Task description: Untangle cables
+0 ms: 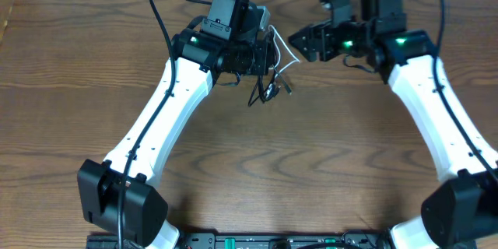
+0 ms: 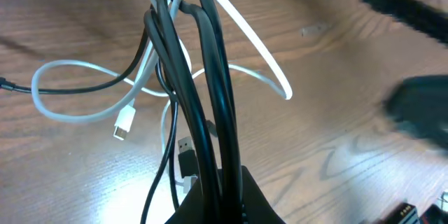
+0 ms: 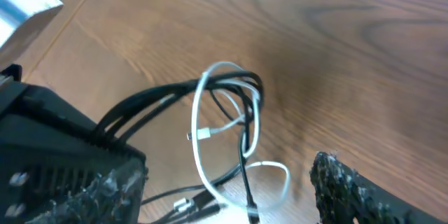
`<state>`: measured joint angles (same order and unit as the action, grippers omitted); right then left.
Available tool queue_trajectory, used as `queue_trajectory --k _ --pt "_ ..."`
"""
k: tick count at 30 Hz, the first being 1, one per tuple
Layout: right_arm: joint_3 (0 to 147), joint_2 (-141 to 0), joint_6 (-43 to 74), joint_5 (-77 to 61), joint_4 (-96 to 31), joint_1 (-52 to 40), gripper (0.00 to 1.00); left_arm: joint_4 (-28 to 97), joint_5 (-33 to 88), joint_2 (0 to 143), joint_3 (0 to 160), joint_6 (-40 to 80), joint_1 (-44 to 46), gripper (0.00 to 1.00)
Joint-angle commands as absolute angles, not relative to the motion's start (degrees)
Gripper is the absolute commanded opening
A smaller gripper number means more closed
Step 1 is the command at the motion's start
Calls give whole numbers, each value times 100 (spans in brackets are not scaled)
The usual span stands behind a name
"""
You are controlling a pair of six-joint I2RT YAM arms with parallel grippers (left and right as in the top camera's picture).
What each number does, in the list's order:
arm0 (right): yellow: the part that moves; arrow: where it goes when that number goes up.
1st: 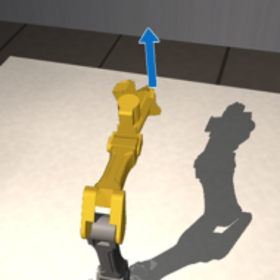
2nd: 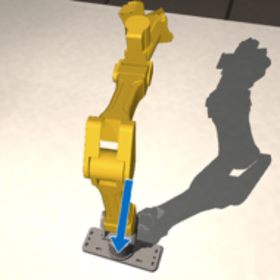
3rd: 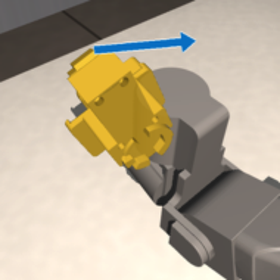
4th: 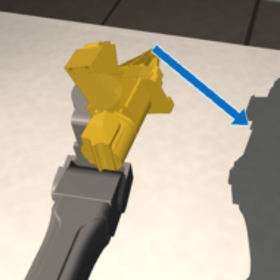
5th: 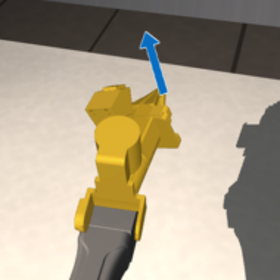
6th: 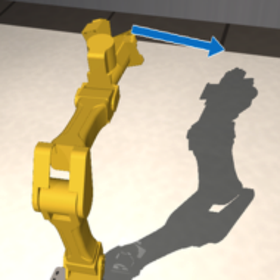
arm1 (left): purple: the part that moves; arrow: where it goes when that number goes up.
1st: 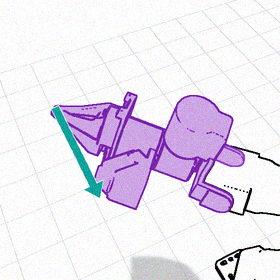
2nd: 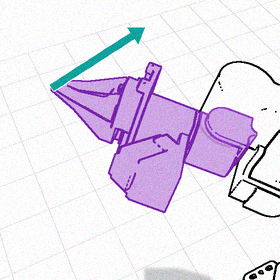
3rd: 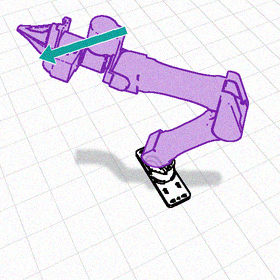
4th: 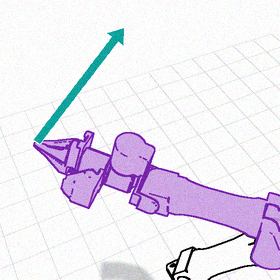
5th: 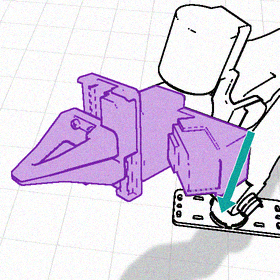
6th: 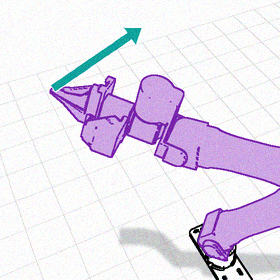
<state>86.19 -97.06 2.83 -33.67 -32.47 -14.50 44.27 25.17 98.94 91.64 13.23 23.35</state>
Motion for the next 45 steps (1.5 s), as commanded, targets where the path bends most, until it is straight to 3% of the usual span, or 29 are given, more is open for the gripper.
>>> queue_trajectory --k 1,7,15,22,34,45 --pt "8698 -9955 -36 -3468 -3140 -1656 70 4523 2624 9804 9216 1227 2320 7" --pt "8698 -10346 -145 -3492 -3052 -1787 61 4600 2641 9804 9216 1227 2322 7" --pt "8698 -10512 -143 -3459 -2700 -1885 42 4609 2639 9804 9216 1227 2322 7" --pt "8700 -10221 -137 -3514 -2689 -1686 1 4613 2633 9804 9216 1116 2316 7" --pt "8700 -8357 574 -3413 -2724 -884 1 4633 2596 9804 9214 1118 2316 8" --pt "8700 -7636 1074 -3538 -2821 237 1 4755 2593 9806 9209 1118 2316 8"
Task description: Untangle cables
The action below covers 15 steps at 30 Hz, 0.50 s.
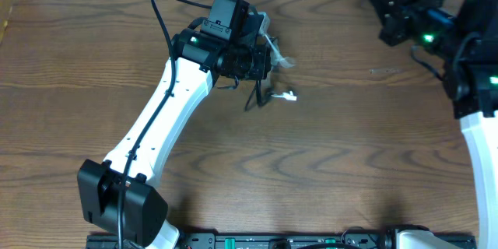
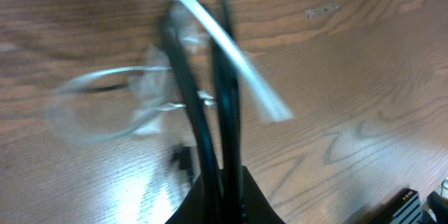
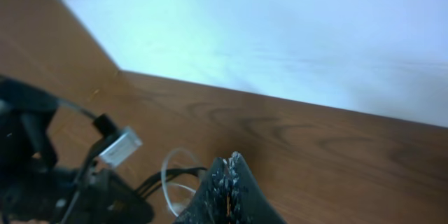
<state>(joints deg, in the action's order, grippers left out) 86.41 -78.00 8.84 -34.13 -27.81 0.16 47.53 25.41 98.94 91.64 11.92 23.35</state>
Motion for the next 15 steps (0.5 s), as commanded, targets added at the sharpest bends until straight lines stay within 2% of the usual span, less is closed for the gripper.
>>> queue_trajectory --k 1,6,8,10,11,13,15 --pt "8700 -7616 1074 -3566 -2860 311 1 4753 2593 9806 9209 1118 2316 8" --pt "8698 -7712 1066 -3664 -3262 386 2 4735 2596 9806 9209 1118 2316 8" --pt "8698 -7839 1057 -3667 -3424 311 12 4729 2596 9806 9209 1120 2316 8" --pt "8696 -8001 950 -3734 -3540 193 35 4731 2598 9806 9209 1120 2316 8" --pt "8696 -8108 878 -3811 -3566 115 43 4733 2598 9806 9209 1120 2316 8" --pt "8696 -8326 725 -3957 -3579 -71 54 4733 2600 9806 9209 1120 2318 8" --pt "8696 -8586 534 -4007 -3577 -305 59 4731 2600 9806 9209 1120 2318 7"
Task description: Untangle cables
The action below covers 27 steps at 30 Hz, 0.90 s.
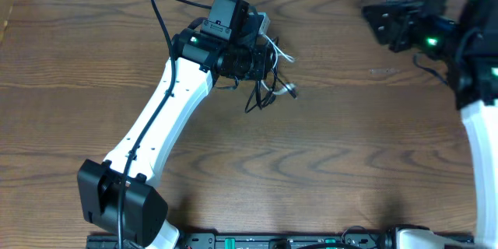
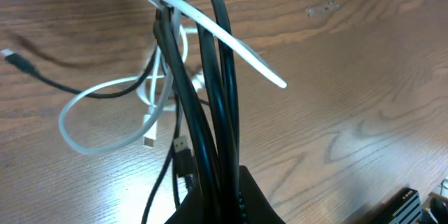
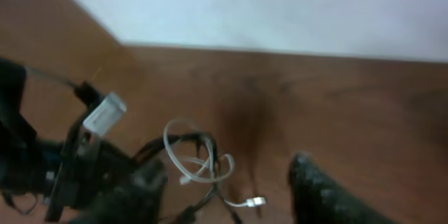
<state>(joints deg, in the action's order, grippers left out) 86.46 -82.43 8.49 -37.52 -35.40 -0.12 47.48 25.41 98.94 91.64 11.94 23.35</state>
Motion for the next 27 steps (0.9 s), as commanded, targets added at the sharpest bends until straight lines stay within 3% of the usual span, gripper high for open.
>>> queue_trajectory --k 1,7,16,27 --pt "8696 -8709 449 -4005 -3579 -410 60 4733 2600 9806 9209 1120 2318 8" --pt "8696 -9456 -169 -4007 -3579 -1017 72 4733 2600 9806 9209 1120 2318 8" --pt "8696 -10237 -1535 -4007 -3815 -1643 72 4735 2600 9806 9209 1120 2316 8" --pt "8696 -10960 -1435 -3634 -3236 -1804 46 4733 2598 9806 9209 1120 2316 7"
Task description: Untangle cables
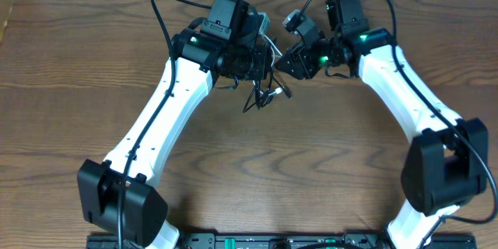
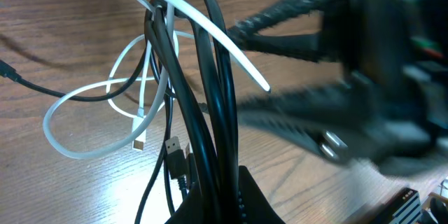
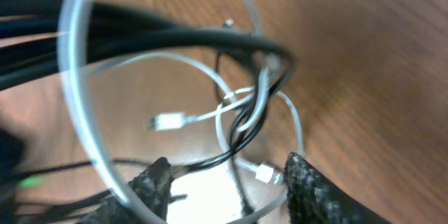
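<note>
A tangle of black and white cables [image 1: 267,87] hangs from my left gripper [image 1: 260,61] at the back middle of the table. In the left wrist view, that gripper [image 2: 222,199] is shut on the black cables [image 2: 210,112], and a white cable [image 2: 91,108] loops below on the wood. My right gripper [image 1: 285,61] is close beside it, open. In the right wrist view its fingers [image 3: 315,189] stand wide apart around the low part of the tangle. A white plug [image 3: 264,173] lies between them, and a white loop [image 3: 73,105] crosses in front.
The brown wooden table [image 1: 327,171] ends at a white wall along the back. The two arms nearly touch over the tangle. The arm bases stand at the front edge [image 1: 257,241].
My right gripper was far off at the back right corner, open. Now it is at the tangle next to my left gripper, still open. The left gripper holds the black cables as before.
First my right gripper was open beside the tangle held by my left gripper. Then it was shut at the far back right, with the white cable blurred. Then it was open there, and now it is back at the tangle. The left grip never changed.
</note>
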`<state>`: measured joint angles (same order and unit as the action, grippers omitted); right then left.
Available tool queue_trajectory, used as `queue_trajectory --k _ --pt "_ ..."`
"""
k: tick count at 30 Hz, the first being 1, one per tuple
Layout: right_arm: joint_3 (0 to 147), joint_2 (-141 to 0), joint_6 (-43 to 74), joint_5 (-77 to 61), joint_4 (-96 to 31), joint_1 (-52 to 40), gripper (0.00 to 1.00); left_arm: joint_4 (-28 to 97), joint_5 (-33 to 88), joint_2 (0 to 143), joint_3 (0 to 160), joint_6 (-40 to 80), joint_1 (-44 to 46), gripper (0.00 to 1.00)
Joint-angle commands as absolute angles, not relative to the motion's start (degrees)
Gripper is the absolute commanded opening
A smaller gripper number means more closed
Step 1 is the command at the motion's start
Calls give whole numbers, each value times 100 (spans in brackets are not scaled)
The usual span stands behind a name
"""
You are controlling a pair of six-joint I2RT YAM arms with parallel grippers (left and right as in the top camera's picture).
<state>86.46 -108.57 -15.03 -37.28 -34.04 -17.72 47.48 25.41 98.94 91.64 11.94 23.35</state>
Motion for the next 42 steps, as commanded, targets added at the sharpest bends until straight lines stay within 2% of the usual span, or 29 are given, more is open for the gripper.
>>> queue_trajectory --k 1,3,6,7,10,15,21,24,29,36,42 --pt "8696 -10962 -1361 -3625 -3144 -1800 42 4733 2598 9806 9209 1120 2316 8" --pt "8698 -10951 -1177 -3448 -2998 -1780 32 4742 2624 9806 9209 1116 2316 8" --pt "8702 -10906 -567 -2928 -2845 -1702 6 4797 2663 9806 9209 1046 2316 8" --pt "8702 -10897 -294 -2742 -2808 -1649 1 4827 2665 9806 9209 967 2316 8" --pt "8702 -10838 215 -2628 -2783 -1457 1 4943 2952 9806 9209 469 2316 7" --pt "8702 -10820 648 -2469 -2829 -1157 1 5343 4128 9806 9209 -985 2316 8" --pt "8702 -10820 1579 -1339 -3208 -707 1 6123 4606 9804 9212 -2182 2316 7" --pt "8700 -10822 1852 -880 -3415 -440 1 6241 4637 9804 9212 -2272 2316 7" --pt "8691 -10827 1844 -847 -3601 -62 1 6134 5489 9804 9212 -2615 2316 8" --pt "8639 -10860 1837 -847 -3741 -60 1 5113 6904 9804 9212 -2609 2316 7" --pt "8482 -10899 1841 -381 -3975 -8 1 4394 7028 9804 9212 -2235 2316 7"
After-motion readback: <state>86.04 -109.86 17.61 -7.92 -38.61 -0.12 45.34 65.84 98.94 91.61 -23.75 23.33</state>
